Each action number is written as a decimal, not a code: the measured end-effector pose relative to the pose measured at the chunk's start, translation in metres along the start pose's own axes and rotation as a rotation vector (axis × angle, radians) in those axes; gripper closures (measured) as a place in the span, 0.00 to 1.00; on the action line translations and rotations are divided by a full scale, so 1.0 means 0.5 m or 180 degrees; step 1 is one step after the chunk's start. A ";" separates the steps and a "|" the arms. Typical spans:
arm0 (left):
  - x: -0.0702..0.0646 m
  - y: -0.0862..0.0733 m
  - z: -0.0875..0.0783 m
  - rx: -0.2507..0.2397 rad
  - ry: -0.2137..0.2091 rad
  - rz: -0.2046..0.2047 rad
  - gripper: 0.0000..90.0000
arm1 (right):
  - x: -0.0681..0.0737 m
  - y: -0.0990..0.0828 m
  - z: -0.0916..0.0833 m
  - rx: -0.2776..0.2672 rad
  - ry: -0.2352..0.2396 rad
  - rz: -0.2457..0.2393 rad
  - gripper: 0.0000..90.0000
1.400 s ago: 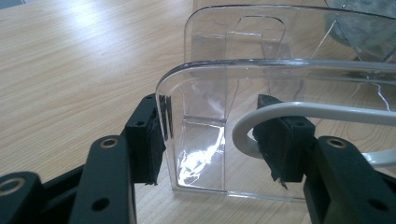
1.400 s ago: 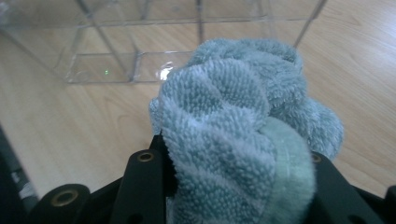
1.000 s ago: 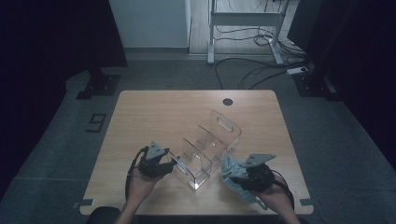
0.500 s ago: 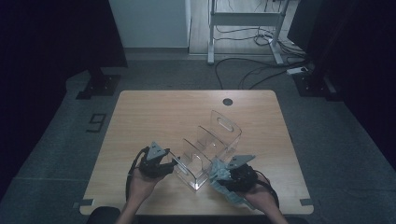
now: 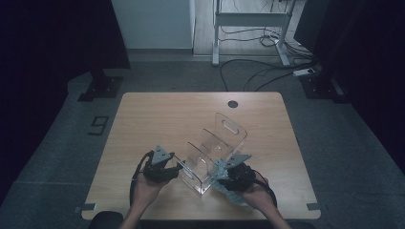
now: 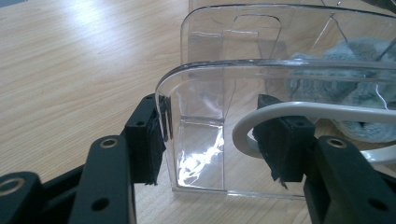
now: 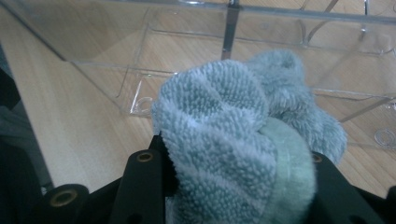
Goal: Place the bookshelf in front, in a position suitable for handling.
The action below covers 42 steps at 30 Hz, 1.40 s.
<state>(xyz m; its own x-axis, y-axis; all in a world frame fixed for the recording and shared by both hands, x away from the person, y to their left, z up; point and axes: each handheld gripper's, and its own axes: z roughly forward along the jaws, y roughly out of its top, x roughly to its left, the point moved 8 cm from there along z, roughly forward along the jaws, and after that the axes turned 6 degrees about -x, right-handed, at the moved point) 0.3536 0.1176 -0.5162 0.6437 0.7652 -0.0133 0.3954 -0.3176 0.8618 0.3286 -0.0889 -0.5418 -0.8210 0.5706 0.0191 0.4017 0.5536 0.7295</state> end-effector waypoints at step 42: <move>0.009 0.000 0.002 -0.0018 0.0071 -0.0045 0.50 | -0.014 -0.019 -0.039 0.0042 -0.0053 0.0015 0.70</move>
<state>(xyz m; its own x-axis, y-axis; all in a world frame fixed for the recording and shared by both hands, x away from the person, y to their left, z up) 0.3571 0.1204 -0.5168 0.6232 0.7819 -0.0143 0.4008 -0.3037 0.8644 0.3227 -0.1098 -0.5355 -0.8122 0.5832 0.0109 0.4110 0.5588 0.7203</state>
